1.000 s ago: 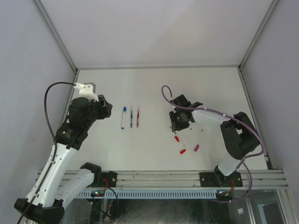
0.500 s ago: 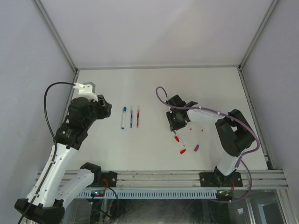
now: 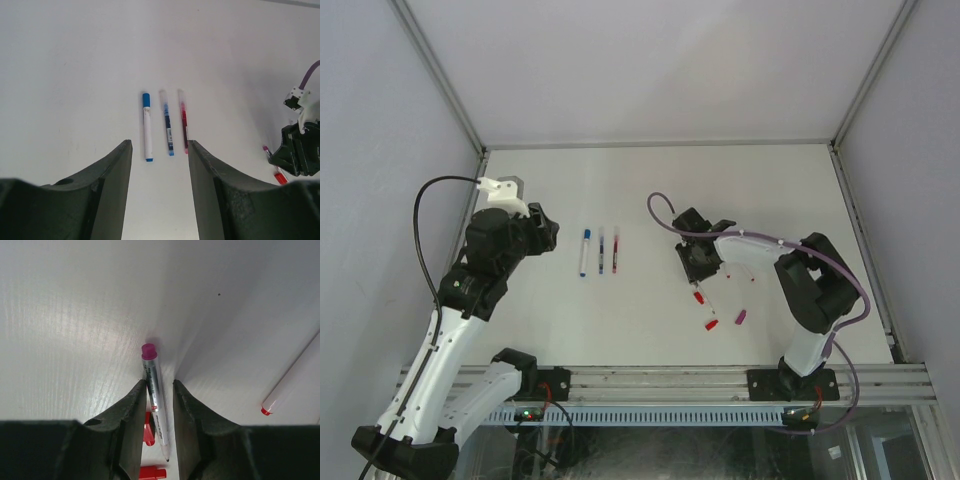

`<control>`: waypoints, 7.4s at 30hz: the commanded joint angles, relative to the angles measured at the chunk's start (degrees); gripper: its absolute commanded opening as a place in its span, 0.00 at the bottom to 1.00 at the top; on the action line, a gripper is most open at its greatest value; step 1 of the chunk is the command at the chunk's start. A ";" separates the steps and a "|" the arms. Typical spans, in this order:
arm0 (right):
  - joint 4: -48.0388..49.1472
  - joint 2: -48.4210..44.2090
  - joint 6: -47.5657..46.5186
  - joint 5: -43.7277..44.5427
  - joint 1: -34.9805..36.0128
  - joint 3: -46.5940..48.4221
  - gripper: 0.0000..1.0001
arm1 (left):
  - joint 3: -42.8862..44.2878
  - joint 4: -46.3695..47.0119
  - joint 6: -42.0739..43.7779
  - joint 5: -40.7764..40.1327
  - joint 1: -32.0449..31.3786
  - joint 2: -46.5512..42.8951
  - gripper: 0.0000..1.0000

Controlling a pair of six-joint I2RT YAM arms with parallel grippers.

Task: Insert the pens into the pen caps
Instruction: Pick up the pen from the center of the board, then adjust the pen.

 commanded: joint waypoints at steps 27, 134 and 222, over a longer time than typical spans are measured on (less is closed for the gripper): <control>-1.69 -10.19 -2.34 12.17 -1.68 0.85 0.00 | -1.71 0.28 1.26 -2.58 0.72 -0.98 0.56; 8.09 -57.56 6.76 -15.30 3.08 -7.69 0.49 | 5.54 3.26 14.96 -4.56 -43.88 11.16 0.00; 70.42 -64.59 30.87 -0.56 12.77 -30.23 0.00 | -10.54 49.54 -16.04 -0.87 -43.36 -5.05 0.71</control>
